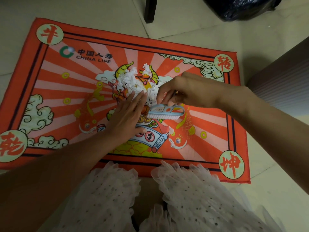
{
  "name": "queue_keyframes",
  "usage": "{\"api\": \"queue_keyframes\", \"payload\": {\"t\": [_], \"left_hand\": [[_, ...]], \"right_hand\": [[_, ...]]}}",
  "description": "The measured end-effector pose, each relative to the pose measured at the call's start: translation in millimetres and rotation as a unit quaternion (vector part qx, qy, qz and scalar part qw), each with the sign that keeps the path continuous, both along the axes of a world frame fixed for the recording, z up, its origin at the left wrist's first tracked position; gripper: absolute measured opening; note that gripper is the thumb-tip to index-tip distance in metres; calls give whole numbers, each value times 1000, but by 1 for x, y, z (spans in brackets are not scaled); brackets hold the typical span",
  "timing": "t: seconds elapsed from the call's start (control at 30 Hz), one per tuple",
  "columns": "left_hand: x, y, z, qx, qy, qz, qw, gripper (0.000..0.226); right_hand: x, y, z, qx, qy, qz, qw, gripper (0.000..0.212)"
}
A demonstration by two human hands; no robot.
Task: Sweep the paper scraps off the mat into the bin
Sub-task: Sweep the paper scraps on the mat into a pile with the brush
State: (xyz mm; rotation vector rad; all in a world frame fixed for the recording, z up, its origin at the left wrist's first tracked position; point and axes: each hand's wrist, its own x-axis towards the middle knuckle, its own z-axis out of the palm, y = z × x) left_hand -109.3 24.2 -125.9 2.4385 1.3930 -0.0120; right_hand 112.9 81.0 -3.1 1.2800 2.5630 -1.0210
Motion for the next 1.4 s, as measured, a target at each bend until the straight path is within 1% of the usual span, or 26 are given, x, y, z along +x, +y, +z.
{"api": "queue_keyframes", "payload": {"t": [0.17,0.3,0.5,0.63,0.7,0.87,0.97,1.03,1.1,1.17,1.27,1.4], "left_hand": [[-2,-1,-1,2,4,-3,1000,119],[-6,1,-2,-2,10,-2,1000,121],[-10,2,-1,-9,1,4,1000,121],[-9,3,0,-10,-1,7,1000,120],[-10,3,0,-11,-2,8,1000,120],[-11,3,0,-5,1,9,1000,121],[-11,1,-1,-3,1,8,1000,120],[-11,0,0,-2,4,6,1000,121],[-10,0,0,-5,7,7,1000,121],[-11,0,0,-8,6,8,1000,121],[-13,-1,-2,-3,2,7,1000,120],[-18,-2,-2,-1,3,8,1000,121]], "right_hand": [[5,-11,-2,-33,-19,14,999,44],[0,-14,-8,-39,-37,30,998,33],[-14,3,-16,12,-28,43,999,27],[-21,14,-16,58,-17,34,998,24],[-24,17,-13,60,-19,35,997,23],[-16,15,2,27,-18,26,999,34],[-8,3,9,-18,-7,32,999,36],[-4,-13,6,-46,-8,43,998,36],[-1,-29,-3,-53,-5,47,997,37],[1,-41,-16,-40,5,41,998,36],[3,-44,-27,11,9,33,999,32],[-2,-32,-28,60,14,57,996,25]]}}
